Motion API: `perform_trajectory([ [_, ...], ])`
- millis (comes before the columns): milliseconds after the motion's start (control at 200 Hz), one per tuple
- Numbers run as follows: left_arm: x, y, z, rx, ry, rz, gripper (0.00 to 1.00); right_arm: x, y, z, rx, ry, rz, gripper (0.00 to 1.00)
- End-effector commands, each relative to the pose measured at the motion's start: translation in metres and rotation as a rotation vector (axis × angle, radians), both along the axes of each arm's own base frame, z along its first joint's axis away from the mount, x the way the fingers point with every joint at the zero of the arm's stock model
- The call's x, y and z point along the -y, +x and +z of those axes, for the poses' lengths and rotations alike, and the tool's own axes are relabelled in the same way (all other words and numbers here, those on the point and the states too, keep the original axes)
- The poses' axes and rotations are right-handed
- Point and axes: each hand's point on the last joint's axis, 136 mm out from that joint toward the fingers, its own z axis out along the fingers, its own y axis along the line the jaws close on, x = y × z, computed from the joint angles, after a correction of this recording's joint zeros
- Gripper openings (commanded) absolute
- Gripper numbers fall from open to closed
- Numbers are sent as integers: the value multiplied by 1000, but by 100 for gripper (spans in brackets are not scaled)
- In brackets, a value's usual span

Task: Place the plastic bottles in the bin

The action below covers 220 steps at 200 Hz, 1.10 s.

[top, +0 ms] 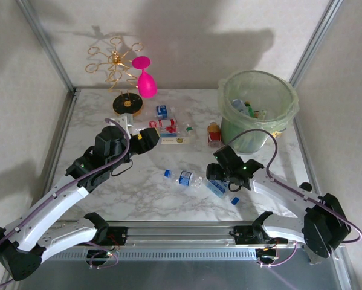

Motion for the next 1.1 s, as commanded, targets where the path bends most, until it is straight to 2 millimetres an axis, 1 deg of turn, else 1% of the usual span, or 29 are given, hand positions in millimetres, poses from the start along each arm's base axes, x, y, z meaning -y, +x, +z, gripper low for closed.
perform_trajectory([
  [0,0,4,7,30,-1,1,80,-12,-8,4,-24,65,65,86],
  [40,0,3,8,31,0,0,80,-20,-12,6,-37,99,99,87],
  [140,-1,3,11,36,2,-2,80,-24,-23,9,-73,125,128,90],
  [210,-1,3,14,43,4,-3,80,-14,-27,9,-82,99,93,93],
  [230,-1,3,14,44,5,-2,80,-10,-27,10,-81,90,75,97],
  [245,-1,3,15,47,6,-1,80,-7,-27,11,-76,83,58,98],
  [330,-1,4,14,49,10,-2,80,12,-24,14,-45,41,-59,99],
  [411,1,5,14,48,6,-6,80,14,-24,12,-38,68,-90,99],
  [446,1,5,13,46,6,-8,80,12,-26,8,-50,86,-90,99],
  [506,4,6,13,44,4,-15,80,-1,-33,1,-94,147,-37,99],
  [561,5,6,11,39,7,-20,80,-8,-38,-5,-124,174,-15,99],
  [626,6,7,11,39,6,-23,80,-11,-44,-10,-152,191,7,99],
  [711,7,7,12,37,0,-29,80,-5,-49,-14,-164,172,-2,99],
  [766,8,6,12,37,-5,-32,80,-5,-51,-14,-168,176,1,99],
  [811,8,7,11,36,-6,-32,80,-10,-54,-15,-184,195,25,99],
  [886,9,7,11,35,-9,-32,80,-23,-62,-17,-219,222,97,99],
  [931,10,7,10,32,-11,-35,80,-27,-66,-21,-231,191,131,99],
  [966,10,7,9,30,-12,-36,80,-25,-67,-25,-227,136,141,99],
  [1031,11,8,10,31,-18,-37,80,-14,-62,-31,-202,10,101,99],
  [1096,11,8,11,33,-23,-38,80,-16,-58,-34,-186,-18,91,99],
])
